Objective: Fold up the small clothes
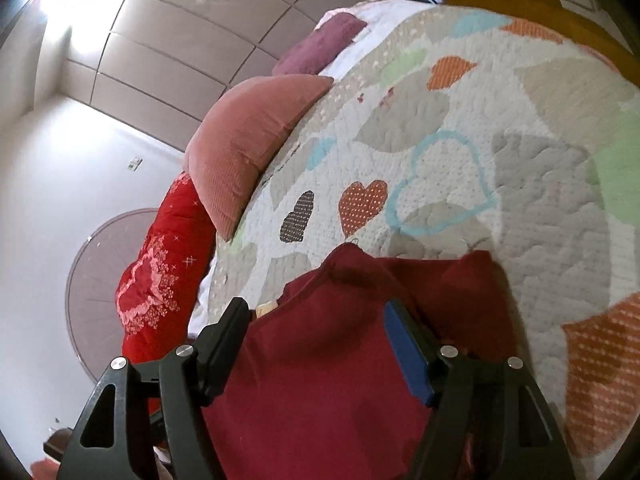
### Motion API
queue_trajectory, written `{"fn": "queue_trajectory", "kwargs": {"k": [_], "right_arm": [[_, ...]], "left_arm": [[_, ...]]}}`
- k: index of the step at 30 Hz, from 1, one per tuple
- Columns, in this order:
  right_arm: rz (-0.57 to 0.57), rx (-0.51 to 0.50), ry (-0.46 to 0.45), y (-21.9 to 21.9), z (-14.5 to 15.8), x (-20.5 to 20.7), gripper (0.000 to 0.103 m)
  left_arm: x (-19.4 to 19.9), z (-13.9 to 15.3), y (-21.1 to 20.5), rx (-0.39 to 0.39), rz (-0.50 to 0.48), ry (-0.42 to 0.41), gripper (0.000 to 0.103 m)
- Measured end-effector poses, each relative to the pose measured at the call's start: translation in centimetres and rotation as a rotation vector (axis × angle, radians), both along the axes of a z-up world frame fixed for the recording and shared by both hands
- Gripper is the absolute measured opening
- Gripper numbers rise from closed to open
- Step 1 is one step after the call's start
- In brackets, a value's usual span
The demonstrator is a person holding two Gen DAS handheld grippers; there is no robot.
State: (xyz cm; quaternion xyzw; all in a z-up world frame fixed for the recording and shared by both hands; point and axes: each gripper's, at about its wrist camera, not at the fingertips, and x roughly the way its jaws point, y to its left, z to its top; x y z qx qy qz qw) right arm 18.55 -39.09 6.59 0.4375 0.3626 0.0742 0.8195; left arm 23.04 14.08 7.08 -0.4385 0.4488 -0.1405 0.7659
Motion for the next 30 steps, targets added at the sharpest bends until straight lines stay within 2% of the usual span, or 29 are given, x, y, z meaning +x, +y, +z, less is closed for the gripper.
{"fn": "queue_trajectory", "kwargs": {"k": [5,10,16,19,24,26,27,28,29,30], "right_arm": [[0.036,-0.109,-0.012,1.0,1.3,-2.4,0.075],[0.100,-0.194,-0.028,3.2,1.5,-4.6,0.075],[0.162,-0.329,-0.043,5.2,1.4,-7.8,0.075],[0.156,-0.372,-0.051,4.6,1.4,-9.6,0.075],[0.109,-0.392,-0.030,2.8,1.1,-11.3,0.075],[0.089,-0.384,-0.016,2.0,0.7,-11.5,0.075],[0.084,-0.378,-0.013,1.8,0.6,-11.6,0.075],[0.078,-0.370,-0.010,1.6,0.5,-11.7,0.075],[0.075,-0.363,-0.007,1.5,0.3,-11.8,0.075],[0.074,-0.359,-0.006,1.6,0.2,-11.8,0.075]], "left_arm": [[-1.9,0.4,0.0,0.167,-0.026,-0.004,0.046],[-4.5,-1.4,-1.2,0.304,-0.092,0.015,0.046],[-6.7,-2.9,-1.4,0.381,-0.123,0.010,0.047],[-7.1,-3.4,-1.4,0.388,-0.132,0.016,0.048],[-7.4,-4.1,-1.9,0.400,-0.134,0.023,0.049],[-7.4,-4.1,-2.5,0.427,-0.151,0.015,0.049],[-7.3,-4.0,-2.9,0.449,-0.167,0.012,0.046],[-7.3,-4.0,-3.3,0.477,-0.197,0.010,0.030],[-7.3,-4.0,-3.4,0.479,-0.202,0.016,0.024],[-7.4,-4.0,-3.4,0.478,-0.196,0.019,0.023]]}}
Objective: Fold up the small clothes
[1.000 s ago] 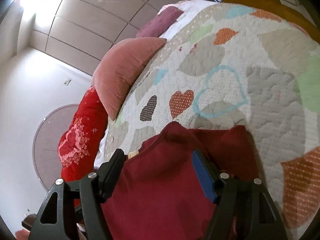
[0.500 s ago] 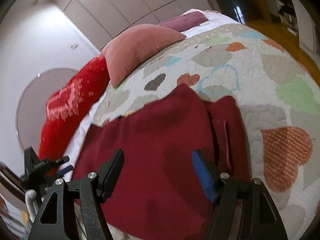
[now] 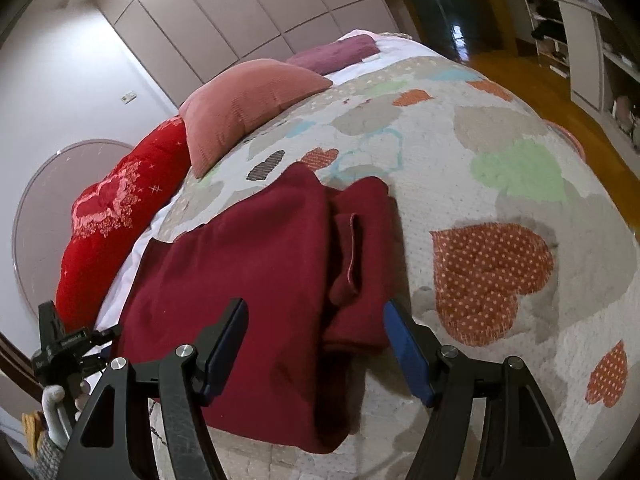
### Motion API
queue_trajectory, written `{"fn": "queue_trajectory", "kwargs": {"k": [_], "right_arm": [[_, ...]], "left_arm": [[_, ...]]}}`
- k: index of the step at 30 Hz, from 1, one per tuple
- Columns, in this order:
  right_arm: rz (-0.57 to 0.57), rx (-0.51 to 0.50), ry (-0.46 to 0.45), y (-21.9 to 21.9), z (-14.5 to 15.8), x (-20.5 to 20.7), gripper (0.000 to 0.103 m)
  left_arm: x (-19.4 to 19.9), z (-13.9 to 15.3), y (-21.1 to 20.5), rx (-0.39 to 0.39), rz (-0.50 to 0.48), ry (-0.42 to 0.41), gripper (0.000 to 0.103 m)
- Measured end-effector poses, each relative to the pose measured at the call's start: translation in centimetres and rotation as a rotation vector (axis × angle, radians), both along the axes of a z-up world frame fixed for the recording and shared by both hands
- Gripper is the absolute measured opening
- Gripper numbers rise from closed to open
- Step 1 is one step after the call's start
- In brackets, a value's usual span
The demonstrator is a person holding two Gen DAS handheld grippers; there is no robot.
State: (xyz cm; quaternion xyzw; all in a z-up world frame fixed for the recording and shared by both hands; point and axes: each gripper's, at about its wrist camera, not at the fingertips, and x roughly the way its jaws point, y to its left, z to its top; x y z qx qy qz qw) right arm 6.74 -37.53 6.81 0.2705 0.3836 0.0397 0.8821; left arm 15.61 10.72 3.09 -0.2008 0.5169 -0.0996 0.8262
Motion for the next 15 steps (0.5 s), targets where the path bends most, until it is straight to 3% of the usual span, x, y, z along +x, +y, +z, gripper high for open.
{"fn": "queue_trajectory", "kwargs": {"k": [6,11,12,14,15], "right_arm": [[0.014,-0.033,-0.001,1.0,0.2,-0.5,0.075],[0.043,-0.070,-0.033,2.7,2.2,-0.6,0.075],[0.060,-0.074,-0.045,3.5,2.9,-0.4,0.075],[0.105,-0.077,-0.055,5.2,3.8,0.3,0.075],[0.142,-0.078,-0.054,6.6,4.1,1.0,0.075]], "left_arm": [[-1.4,1.2,0.7,0.036,0.030,-0.062,0.014],[-3.0,1.7,1.9,-0.032,0.050,-0.098,0.014],[-3.1,1.5,2.1,-0.051,0.056,-0.101,0.016],[-3.6,0.9,2.5,-0.099,0.055,-0.101,0.035],[-3.7,0.7,2.5,-0.114,0.055,-0.105,0.040]]}}
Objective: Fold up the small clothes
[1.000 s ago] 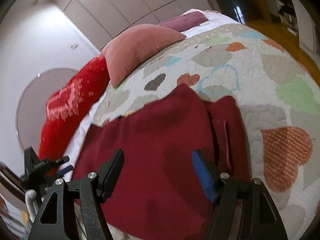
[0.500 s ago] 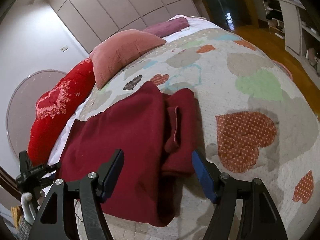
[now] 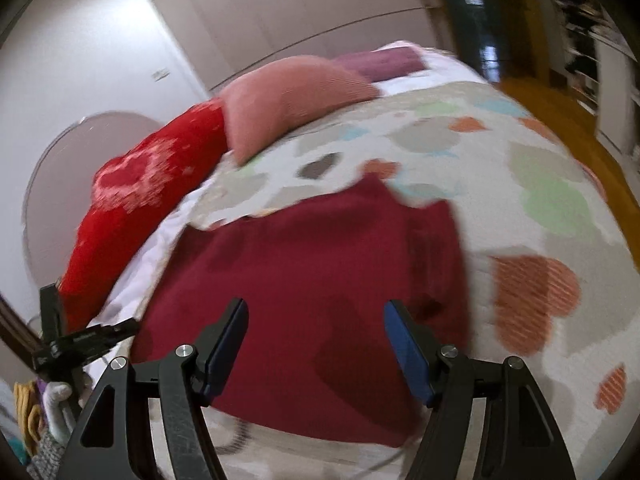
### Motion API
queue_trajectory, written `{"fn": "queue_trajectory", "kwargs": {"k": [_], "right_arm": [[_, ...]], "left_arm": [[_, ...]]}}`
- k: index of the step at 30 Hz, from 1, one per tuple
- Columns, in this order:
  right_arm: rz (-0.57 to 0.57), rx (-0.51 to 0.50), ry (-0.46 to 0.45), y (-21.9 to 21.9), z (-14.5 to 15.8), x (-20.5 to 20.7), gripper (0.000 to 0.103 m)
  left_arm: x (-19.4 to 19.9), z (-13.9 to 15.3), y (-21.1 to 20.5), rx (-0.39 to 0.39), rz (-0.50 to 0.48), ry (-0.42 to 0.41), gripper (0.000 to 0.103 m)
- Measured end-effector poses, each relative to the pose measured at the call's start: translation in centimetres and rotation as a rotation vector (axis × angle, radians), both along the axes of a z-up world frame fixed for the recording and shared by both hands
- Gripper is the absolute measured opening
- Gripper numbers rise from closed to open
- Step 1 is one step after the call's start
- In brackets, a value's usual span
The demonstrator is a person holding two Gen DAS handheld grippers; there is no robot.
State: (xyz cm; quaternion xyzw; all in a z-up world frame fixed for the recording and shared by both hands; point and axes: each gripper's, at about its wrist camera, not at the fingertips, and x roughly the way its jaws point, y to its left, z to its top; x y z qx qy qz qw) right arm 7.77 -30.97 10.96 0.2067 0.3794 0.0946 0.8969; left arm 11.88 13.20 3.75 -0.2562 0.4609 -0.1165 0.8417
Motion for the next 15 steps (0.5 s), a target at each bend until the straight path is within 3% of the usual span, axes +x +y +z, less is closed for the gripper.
{"fn": "queue_trajectory", "kwargs": {"k": [2,4,6,8,13,15], "right_arm": [[0.061,-0.004,0.013,2.6,0.4,1.4,0.075],[0.136,0.003,0.034,5.9,0.7,3.5,0.075],[0.219,0.000,0.061,9.8,0.8,6.0,0.075],[0.275,-0.026,0.075,13.4,0.8,8.2,0.075],[0.399,-0.052,0.214,22.3,-1.8,14.3,0.075],[0.416,-0.111,0.276,25.4,-3.2,15.8,0.075]], "left_arm": [[-0.3,-0.9,-0.2,-0.038,-0.001,0.006,0.049],[-0.3,-2.2,-0.8,-0.107,-0.025,0.032,0.049],[-0.6,-2.8,-1.5,-0.101,-0.034,0.019,0.047],[-0.9,-2.9,-2.0,-0.068,-0.035,0.003,0.026],[-1.6,-3.4,-0.7,-0.157,-0.011,0.014,0.021],[-2.1,-3.2,-0.2,-0.170,-0.008,0.013,0.020]]}}
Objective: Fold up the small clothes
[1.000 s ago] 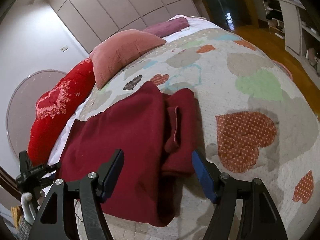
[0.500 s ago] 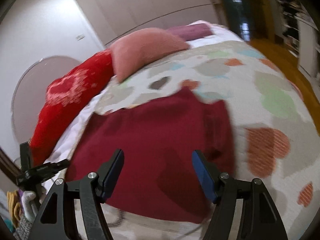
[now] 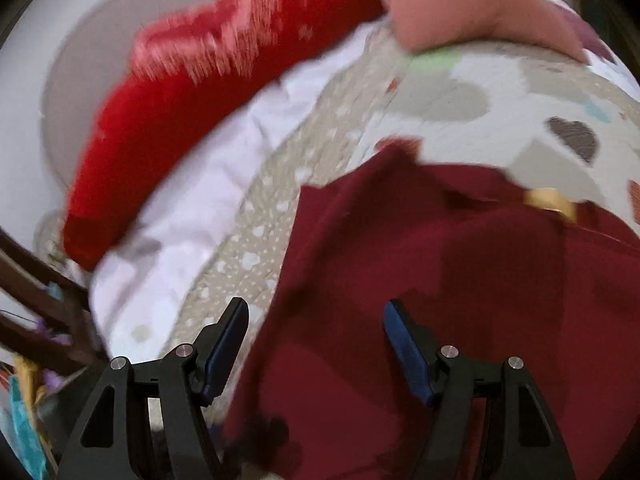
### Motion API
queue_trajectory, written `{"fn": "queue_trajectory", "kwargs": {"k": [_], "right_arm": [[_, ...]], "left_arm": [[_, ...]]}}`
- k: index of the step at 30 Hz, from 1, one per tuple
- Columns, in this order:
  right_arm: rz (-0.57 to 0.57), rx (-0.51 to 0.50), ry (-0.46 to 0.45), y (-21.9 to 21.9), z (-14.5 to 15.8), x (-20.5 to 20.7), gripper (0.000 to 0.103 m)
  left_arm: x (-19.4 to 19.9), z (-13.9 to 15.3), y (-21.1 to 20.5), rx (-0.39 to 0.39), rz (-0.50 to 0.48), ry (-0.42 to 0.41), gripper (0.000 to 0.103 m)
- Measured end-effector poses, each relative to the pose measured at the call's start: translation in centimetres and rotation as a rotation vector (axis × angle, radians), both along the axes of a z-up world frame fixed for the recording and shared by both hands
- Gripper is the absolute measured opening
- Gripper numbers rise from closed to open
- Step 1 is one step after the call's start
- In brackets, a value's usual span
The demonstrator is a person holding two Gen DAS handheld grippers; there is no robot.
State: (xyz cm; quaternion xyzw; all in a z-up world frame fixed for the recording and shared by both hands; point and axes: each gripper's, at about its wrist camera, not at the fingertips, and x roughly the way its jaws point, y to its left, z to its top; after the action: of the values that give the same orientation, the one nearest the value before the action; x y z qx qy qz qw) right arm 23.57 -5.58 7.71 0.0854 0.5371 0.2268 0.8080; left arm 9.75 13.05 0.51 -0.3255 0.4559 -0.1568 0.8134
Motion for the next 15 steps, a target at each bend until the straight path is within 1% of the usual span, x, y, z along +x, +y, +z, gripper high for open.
{"fn": "queue_trajectory", "kwargs": {"k": [2,3,5,7,9,10,11,12,13,15], "right_arm": [[0.037,-0.105,0.019,2.8,-1.1,0.9,0.077],[0.052,-0.182,0.016,4.1,-1.6,1.0,0.078],[0.085,-0.319,-0.002,6.5,-2.4,0.7,0.088],[0.124,-0.435,-0.036,8.1,-3.0,-0.1,0.089],[0.153,-0.501,-0.086,8.8,-3.3,-1.2,0.083],[0.155,-0.508,-0.103,8.6,-3.2,-1.6,0.069],[0.140,-0.519,-0.121,8.3,-3.0,-2.0,0.040],[0.125,-0.536,-0.137,8.0,-2.7,-2.2,0.030],[0.123,-0.503,-0.139,7.3,-2.2,-2.5,0.017],[0.094,-0.446,-0.165,5.3,-0.7,-3.2,0.014]], "left_arm": [[-1.0,0.3,1.0,-0.023,0.007,-0.001,0.018],[-1.5,0.5,1.4,-0.036,0.009,-0.005,0.018],[-2.9,1.4,2.3,-0.033,0.017,-0.026,0.018],[-4.1,2.3,2.9,-0.006,0.027,-0.054,0.018],[-5.2,3.3,3.3,0.023,0.040,-0.076,0.018],[-5.6,3.7,3.3,0.028,0.042,-0.082,0.018],[-6.0,4.2,3.3,0.028,0.043,-0.087,0.018],[-6.2,4.5,3.2,0.031,0.043,-0.091,0.018],[-6.3,4.8,3.0,0.036,0.043,-0.094,0.018],[-6.5,5.4,2.5,0.055,0.040,-0.099,0.018]]}}
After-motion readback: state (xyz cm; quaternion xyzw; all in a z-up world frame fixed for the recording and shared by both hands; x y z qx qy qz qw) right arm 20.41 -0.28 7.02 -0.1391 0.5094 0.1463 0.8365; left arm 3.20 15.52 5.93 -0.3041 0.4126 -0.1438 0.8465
